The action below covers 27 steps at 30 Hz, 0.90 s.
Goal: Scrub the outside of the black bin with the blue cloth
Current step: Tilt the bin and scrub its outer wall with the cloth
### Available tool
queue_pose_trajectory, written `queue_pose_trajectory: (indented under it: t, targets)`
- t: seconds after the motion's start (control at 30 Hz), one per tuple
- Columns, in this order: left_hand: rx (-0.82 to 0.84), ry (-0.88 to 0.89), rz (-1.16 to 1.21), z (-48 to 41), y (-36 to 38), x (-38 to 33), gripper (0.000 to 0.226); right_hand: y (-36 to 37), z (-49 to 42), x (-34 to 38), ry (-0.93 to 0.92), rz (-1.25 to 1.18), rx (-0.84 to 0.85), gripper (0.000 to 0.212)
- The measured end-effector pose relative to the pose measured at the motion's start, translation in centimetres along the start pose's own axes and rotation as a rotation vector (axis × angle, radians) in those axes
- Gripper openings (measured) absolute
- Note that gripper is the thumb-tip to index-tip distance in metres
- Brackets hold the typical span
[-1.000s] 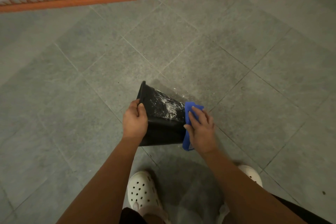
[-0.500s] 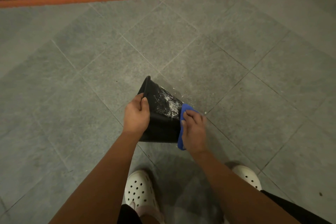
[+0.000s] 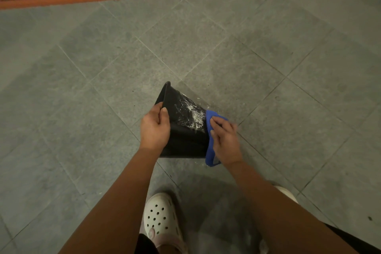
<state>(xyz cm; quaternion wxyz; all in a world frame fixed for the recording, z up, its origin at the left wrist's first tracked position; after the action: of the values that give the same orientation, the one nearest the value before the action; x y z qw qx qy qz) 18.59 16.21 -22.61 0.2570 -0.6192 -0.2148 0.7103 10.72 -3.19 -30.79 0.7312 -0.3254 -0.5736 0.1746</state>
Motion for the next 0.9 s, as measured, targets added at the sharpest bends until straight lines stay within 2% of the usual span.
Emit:
queue_pose_trajectory:
  t: [0.17,0.3,0.4,0.5,0.6,0.7,0.8,0.9]
  targets:
    - [-0.023,0.018,-0.03,-0.1,-0.2,-0.1,0.033,0.1,0.4,-4.1,0.295,0.025,-0.007,0.033]
    - [0.0,0.031,-0.042,-0.4,-0.1,0.0,0.033,-0.1,2.1,-0.5,0.115,0.041,-0.09,0.028]
    - [0.03,0.035,-0.014,-0.4,0.4,-0.2,0.034,-0.1,0.5,1.8,0.024,0.005,-0.083,0.036]
    - [0.009,0.033,0.0,-0.2,0.3,-0.5,0.032,0.2,-1.0,0.2,0.117,0.05,-0.024,0.029]
    - [0.002,0.029,-0.019,-0.2,0.3,-0.4,0.03,0.0,-0.1,-2.1,0.216,0.049,-0.042,0.026]
    - [-0.018,-0.02,-0.008,-0.5,-0.4,0.5,0.034,-0.6,2.1,-0.2,0.052,0.021,-0.097,0.022]
    - [-0.004,-0.039,0.017,-0.6,-0.6,1.1,0.035,-0.3,2.7,3.1,-0.12,-0.021,-0.048,0.03]
    - [0.013,-0.041,0.025,-0.7,-0.3,1.1,0.035,0.4,0.6,3.6,-0.13,-0.053,0.001,0.028]
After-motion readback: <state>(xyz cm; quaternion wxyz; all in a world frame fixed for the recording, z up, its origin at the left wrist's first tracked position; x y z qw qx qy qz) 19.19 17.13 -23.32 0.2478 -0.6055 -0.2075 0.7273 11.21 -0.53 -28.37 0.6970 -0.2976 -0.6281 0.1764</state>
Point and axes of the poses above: each hand's wrist, its own z-axis away from the middle knuckle, its own y-axis out of the palm, x = y × z, the point moved 10 cm from there along -z, towards the middle knuckle, and after that the axes turned 5 degrees about y, right-handed, at the moved point
